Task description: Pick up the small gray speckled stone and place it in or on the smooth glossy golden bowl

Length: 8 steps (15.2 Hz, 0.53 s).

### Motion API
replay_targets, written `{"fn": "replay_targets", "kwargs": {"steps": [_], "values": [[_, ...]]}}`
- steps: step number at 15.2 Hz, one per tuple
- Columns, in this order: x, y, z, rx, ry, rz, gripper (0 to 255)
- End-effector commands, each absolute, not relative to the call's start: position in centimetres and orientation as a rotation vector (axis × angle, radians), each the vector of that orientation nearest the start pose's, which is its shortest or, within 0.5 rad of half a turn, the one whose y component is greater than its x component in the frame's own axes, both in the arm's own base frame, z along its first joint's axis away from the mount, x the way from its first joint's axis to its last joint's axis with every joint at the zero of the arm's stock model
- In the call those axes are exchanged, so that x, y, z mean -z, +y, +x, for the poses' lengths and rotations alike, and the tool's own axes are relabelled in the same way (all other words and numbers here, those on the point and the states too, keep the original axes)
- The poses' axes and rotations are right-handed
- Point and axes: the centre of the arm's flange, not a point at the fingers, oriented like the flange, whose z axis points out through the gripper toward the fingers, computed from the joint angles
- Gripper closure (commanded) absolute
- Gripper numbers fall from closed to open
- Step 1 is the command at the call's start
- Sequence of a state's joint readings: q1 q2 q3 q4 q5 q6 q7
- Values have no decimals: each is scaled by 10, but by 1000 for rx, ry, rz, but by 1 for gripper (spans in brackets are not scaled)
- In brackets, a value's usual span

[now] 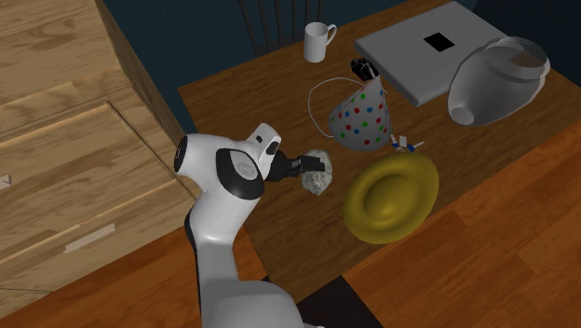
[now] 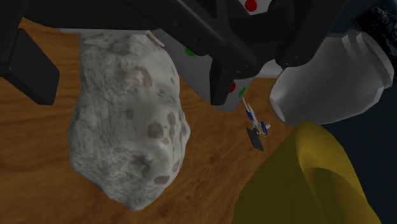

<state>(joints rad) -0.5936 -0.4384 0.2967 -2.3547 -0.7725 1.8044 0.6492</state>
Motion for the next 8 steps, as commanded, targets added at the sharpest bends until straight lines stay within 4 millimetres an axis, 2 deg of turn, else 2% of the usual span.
{"fn": "replay_targets", "kwargs": {"steps": [1, 7, 8], "values": [[-505, -170, 382, -6, -818, 2118, 0], [-505, -170, 382, -6, -818, 2118, 0], [-505, -170, 382, -6, -818, 2118, 255]]}}
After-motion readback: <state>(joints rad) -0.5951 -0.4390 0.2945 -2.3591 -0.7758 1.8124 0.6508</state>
